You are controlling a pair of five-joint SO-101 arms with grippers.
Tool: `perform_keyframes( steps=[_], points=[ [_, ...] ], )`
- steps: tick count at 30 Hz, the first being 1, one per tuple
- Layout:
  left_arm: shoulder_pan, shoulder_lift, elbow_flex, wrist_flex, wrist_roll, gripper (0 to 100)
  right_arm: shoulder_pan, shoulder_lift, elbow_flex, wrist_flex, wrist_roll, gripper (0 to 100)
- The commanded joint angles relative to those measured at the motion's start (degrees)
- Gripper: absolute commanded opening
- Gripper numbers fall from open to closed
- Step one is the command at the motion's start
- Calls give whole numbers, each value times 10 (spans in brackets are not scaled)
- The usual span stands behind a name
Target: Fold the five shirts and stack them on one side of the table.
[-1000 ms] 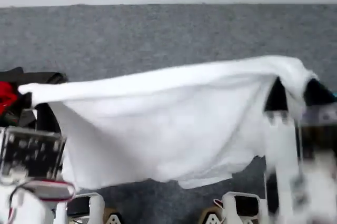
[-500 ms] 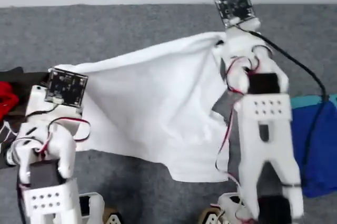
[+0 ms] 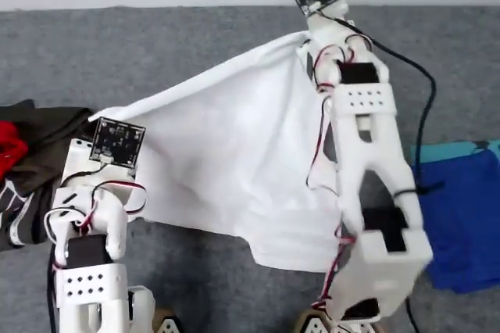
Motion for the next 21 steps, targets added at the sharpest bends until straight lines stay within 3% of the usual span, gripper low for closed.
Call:
perform_keyframes(
  steps=[1, 4, 14, 21],
  points=[
    [-12, 0, -4, -17, 5, 13, 18, 52, -89, -13, 6, 9],
    [-11, 55, -17, -47, 39, 13, 22, 95, -135, -3, 6, 9],
    [47, 483, -419, 146, 64, 13, 43, 126, -229, 145, -45, 9],
    [47, 700, -601, 167, 65, 13, 44, 154, -227, 145, -43, 17]
  ],
)
